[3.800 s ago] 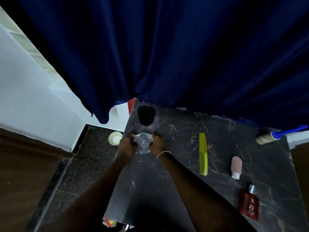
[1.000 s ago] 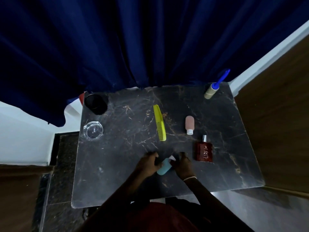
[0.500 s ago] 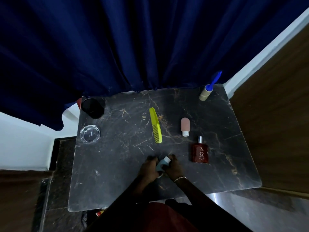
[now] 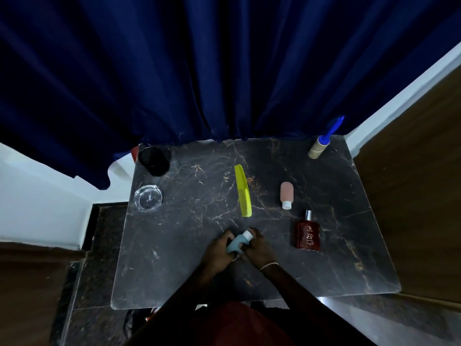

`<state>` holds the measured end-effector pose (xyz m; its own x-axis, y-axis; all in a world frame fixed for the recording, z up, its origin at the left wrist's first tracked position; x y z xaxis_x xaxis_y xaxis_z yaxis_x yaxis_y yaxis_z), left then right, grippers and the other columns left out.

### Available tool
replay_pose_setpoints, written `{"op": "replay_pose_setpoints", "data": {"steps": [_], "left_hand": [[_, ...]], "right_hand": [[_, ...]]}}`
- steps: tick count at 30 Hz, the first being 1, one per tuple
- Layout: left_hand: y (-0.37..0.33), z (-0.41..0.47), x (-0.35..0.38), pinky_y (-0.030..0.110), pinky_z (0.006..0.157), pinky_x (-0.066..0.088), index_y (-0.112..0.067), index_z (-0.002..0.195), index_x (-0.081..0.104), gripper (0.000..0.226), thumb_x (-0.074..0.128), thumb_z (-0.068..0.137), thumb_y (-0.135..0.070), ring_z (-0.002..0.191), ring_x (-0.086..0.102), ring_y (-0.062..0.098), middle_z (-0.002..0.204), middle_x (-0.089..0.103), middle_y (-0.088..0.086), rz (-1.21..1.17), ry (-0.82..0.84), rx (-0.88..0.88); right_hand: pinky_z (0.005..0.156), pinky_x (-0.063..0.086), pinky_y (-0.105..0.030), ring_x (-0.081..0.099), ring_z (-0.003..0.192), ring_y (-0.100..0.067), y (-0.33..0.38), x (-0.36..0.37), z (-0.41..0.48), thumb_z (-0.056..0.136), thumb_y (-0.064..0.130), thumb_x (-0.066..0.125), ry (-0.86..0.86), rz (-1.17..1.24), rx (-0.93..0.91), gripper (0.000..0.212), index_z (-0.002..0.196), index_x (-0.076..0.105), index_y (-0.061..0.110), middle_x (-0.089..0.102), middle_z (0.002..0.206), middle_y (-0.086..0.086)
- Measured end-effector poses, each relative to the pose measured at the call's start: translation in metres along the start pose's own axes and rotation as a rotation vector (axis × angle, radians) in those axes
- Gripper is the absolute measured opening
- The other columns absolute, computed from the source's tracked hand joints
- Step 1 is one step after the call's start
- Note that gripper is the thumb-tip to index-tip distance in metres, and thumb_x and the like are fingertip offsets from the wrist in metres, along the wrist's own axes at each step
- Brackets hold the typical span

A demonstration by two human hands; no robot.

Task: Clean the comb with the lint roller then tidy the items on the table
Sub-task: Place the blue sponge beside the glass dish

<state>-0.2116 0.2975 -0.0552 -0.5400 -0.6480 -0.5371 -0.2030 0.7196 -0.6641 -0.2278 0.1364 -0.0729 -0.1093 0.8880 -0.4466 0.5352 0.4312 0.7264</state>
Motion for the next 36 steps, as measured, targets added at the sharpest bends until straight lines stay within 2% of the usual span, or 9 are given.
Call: {"op": "replay_pose_setpoints", "data": {"steps": [3, 6, 7, 9, 11, 15, 27, 32, 36], "left_hand": [[0.013, -0.002, -0.014, 0.04, 0.079, 0.059, -0.031, 0.101, 0.059, 0.033, 0.075, 0.072, -0.034, 0.084, 0.071, 0.009, 0.092, 0.073, -0.011, -0.095, -0.041, 0.064], [0.018, -0.004, -0.035, 0.034, 0.08, 0.057, -0.032, 0.099, 0.063, 0.027, 0.073, 0.075, -0.039, 0.085, 0.069, 0.005, 0.093, 0.072, -0.014, -0.123, -0.113, 0.106], [0.02, -0.005, -0.044, 0.033, 0.081, 0.056, -0.033, 0.098, 0.063, 0.027, 0.072, 0.074, -0.04, 0.086, 0.068, 0.005, 0.093, 0.071, -0.014, -0.128, -0.142, 0.113], [0.021, -0.003, -0.061, 0.033, 0.082, 0.055, -0.032, 0.098, 0.066, 0.026, 0.072, 0.073, -0.037, 0.087, 0.067, 0.007, 0.095, 0.07, -0.014, -0.126, -0.176, 0.142], [0.022, -0.003, -0.08, 0.031, 0.083, 0.053, -0.026, 0.1, 0.069, 0.025, 0.075, 0.076, -0.022, 0.088, 0.065, 0.011, 0.096, 0.067, -0.009, -0.104, -0.202, 0.172], [0.022, -0.003, -0.114, 0.023, 0.083, 0.048, -0.017, 0.103, 0.072, 0.026, 0.077, 0.078, -0.014, 0.09, 0.06, 0.011, 0.099, 0.061, -0.006, -0.032, -0.279, 0.214], [0.033, 0.006, -0.185, 0.021, 0.083, 0.047, -0.021, 0.096, 0.07, 0.027, 0.075, 0.072, -0.008, 0.088, 0.061, 0.013, 0.099, 0.06, -0.002, 0.066, -0.354, 0.292], [0.04, 0.012, -0.198, 0.002, 0.077, 0.036, -0.015, 0.096, 0.072, 0.027, 0.076, 0.073, -0.002, 0.087, 0.06, 0.011, 0.096, 0.06, -0.002, 0.065, -0.387, 0.274], [0.044, 0.019, -0.205, 0.017, 0.08, 0.045, -0.014, 0.099, 0.071, 0.026, 0.075, 0.076, -0.004, 0.09, 0.063, 0.016, 0.099, 0.067, 0.002, 0.044, -0.39, 0.238]], "right_hand": [[0.089, 0.052, -0.032, 0.064, 0.106, -0.025, 0.01, 0.006, 0.001, 0.081, 0.012, 0.075, 0.015, -0.019, -0.038, 0.057, 0.132, 0.051, 0.016, 0.061, 0.119, -0.003], [0.087, 0.058, -0.047, 0.069, 0.103, -0.027, -0.006, 0.022, 0.022, 0.074, 0.034, 0.078, 0.066, -0.026, -0.079, 0.063, 0.129, 0.048, 0.039, 0.064, 0.124, -0.001], [0.092, 0.057, -0.045, 0.068, 0.106, -0.022, -0.004, 0.028, 0.025, 0.073, 0.037, 0.077, 0.077, -0.04, -0.086, 0.066, 0.132, 0.048, 0.039, 0.062, 0.127, 0.005], [0.101, 0.045, -0.018, 0.059, 0.114, -0.011, 0.034, 0.027, 0.01, 0.076, 0.025, 0.078, 0.077, -0.127, -0.135, 0.066, 0.136, 0.051, 0.023, 0.056, 0.13, 0.011], [0.096, 0.037, -0.003, 0.059, 0.113, -0.011, 0.056, 0.031, 0.008, 0.076, 0.014, 0.079, 0.07, -0.146, -0.202, 0.059, 0.131, 0.058, 0.01, 0.061, 0.125, 0.003], [0.092, 0.053, -0.032, 0.067, 0.103, -0.015, 0.086, 0.049, 0.016, 0.07, 0.046, 0.069, 0.031, -0.278, -0.275, 0.057, 0.124, 0.061, 0.031, 0.07, 0.116, 0.006], [0.085, 0.054, -0.039, 0.067, 0.094, -0.023, 0.152, 0.098, 0.042, 0.069, 0.046, 0.069, 0.122, -0.328, -0.41, 0.047, 0.112, 0.06, 0.028, 0.066, 0.108, -0.002], [0.085, 0.053, -0.038, 0.065, 0.096, -0.024, 0.166, 0.109, 0.052, 0.072, 0.034, 0.075, 0.103, -0.356, -0.411, 0.042, 0.111, 0.063, 0.024, 0.066, 0.109, -0.004], [0.084, 0.055, -0.037, 0.067, 0.095, -0.02, 0.169, 0.118, 0.069, 0.069, 0.039, 0.075, 0.098, -0.3, -0.367, 0.046, 0.11, 0.061, 0.024, 0.069, 0.108, 0.001]]}}
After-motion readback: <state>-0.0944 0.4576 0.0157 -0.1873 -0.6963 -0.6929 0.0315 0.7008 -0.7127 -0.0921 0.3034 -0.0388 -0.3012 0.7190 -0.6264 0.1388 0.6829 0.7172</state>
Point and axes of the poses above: each hand's wrist, its own z-axis towards the middle knuckle, its own x-axis out of the palm, y = z × x, the point moved 2 cm from there along z, towards the middle knuckle
